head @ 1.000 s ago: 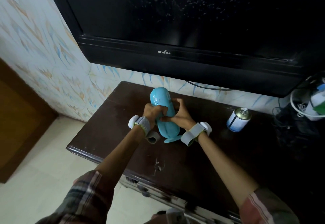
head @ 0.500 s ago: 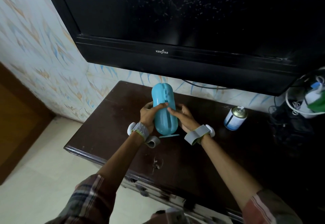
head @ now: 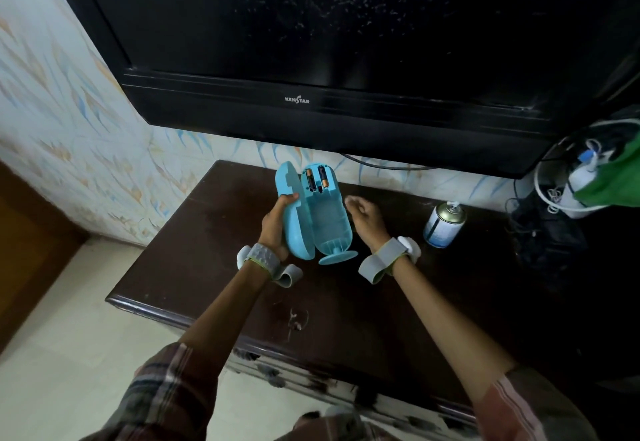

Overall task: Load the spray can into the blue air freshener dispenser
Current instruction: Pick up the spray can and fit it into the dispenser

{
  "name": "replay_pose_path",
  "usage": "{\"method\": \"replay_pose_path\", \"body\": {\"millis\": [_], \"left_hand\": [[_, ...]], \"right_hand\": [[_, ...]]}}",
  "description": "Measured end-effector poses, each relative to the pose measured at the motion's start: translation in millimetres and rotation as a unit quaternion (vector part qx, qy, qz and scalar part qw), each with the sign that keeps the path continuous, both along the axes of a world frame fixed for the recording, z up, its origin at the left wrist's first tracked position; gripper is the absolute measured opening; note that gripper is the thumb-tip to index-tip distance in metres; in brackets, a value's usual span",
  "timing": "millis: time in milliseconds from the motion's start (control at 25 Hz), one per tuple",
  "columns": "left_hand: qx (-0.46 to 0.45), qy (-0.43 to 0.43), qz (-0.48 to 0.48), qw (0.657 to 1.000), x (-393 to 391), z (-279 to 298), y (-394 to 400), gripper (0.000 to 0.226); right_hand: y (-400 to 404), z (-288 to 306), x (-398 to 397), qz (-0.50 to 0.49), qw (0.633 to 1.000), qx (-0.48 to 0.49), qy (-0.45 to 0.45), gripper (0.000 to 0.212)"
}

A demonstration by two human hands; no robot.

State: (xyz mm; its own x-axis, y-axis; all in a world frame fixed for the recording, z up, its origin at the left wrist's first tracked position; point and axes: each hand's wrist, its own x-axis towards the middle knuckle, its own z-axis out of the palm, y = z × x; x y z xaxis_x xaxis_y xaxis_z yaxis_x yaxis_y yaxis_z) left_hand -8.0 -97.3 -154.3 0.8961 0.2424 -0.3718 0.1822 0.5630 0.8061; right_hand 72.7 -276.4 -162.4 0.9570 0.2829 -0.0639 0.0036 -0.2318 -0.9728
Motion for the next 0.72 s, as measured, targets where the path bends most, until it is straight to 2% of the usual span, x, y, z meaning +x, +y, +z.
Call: {"method": "replay_pose_path", "body": {"millis": [80,160,280,360,440,560,640,720], "left_hand": [[0.01,0.006,-0.003,1.0,1.3,-3.1,-0.7,0.086],[0.022,0.014,0.0,1.0,2.1,-2.9,-7.7,0.079],[0.034,0.019,0.002,0.999,5.8,-5.8,-17.5,0.077],[0.04,0.018,0.004,0.999,6.2,-5.0,-22.9,0.08],[0.049,0.012,-0.002,0.999,8.0,-5.1,-26.3,0.084],[0.06,0.007,-0.001,0.998,11.2,-7.6,-29.1,0.088],[0.061,0.01,0.005,0.998,13.7,-9.4,-28.3,0.089],[0.058,0.014,-0.005,0.998,17.2,-13.2,-28.4,0.089]], "right_hand": [[-15.7,5.0,2.3,-0.087,0.982,-0.093,-0.137,0.021],[-40.5,15.1,6.0,-0.17,0.935,-0.181,-0.253,0.02],[-75.2,30.4,8.1,-0.25,0.877,-0.262,-0.317,0.036],[-88.2,29.6,10.1,-0.28,0.853,-0.331,-0.291,0.045],[-96.3,18.7,12.1,-0.318,0.851,-0.364,-0.205,0.063],[-104.0,0.2,17.2,-0.378,0.867,-0.317,-0.067,0.09],[-105.8,-5.7,20.7,-0.387,0.876,-0.287,-0.031,0.092],[-106.1,-6.5,25.0,-0.388,0.88,-0.271,-0.039,0.086]]}}
